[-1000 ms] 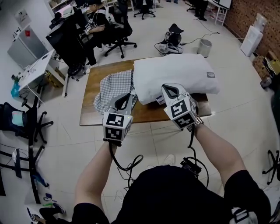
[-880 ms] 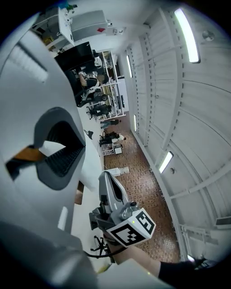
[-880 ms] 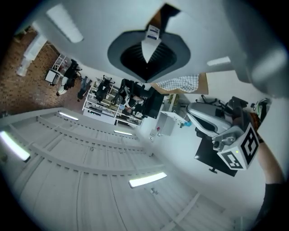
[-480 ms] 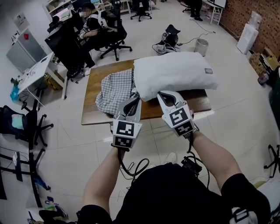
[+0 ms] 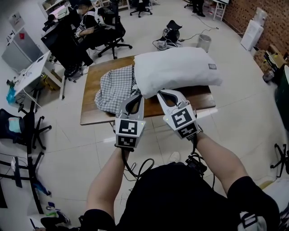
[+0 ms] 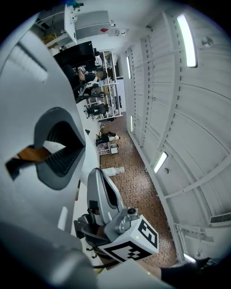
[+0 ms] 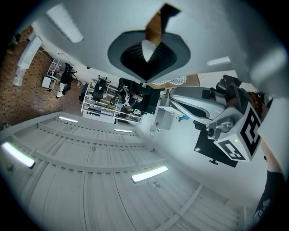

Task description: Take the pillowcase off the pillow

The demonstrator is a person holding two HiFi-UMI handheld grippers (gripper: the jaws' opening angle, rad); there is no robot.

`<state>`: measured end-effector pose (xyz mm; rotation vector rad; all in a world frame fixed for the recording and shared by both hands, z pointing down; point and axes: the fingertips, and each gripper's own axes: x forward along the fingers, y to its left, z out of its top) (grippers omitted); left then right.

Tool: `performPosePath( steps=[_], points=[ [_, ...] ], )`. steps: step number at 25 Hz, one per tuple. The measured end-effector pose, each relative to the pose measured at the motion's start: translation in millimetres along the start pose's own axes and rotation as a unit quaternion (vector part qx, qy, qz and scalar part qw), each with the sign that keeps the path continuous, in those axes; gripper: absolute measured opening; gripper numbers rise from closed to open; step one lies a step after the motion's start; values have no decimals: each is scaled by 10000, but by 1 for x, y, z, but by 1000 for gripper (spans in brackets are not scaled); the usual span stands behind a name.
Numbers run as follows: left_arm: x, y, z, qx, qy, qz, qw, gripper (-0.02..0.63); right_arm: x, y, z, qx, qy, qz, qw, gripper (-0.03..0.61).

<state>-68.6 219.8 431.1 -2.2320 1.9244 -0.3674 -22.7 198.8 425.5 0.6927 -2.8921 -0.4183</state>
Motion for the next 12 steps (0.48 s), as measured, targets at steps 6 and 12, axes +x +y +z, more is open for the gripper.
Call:
performPosePath(
  steps=[6, 12],
  points=[
    [3, 0, -3, -60, 35, -62, 10000, 2, 3, 2, 2, 6, 6, -23, 10000, 0],
    [11, 2, -2, -60, 58, -92, 9999, 2, 7, -1, 4, -2, -6, -40, 10000, 0]
  ],
)
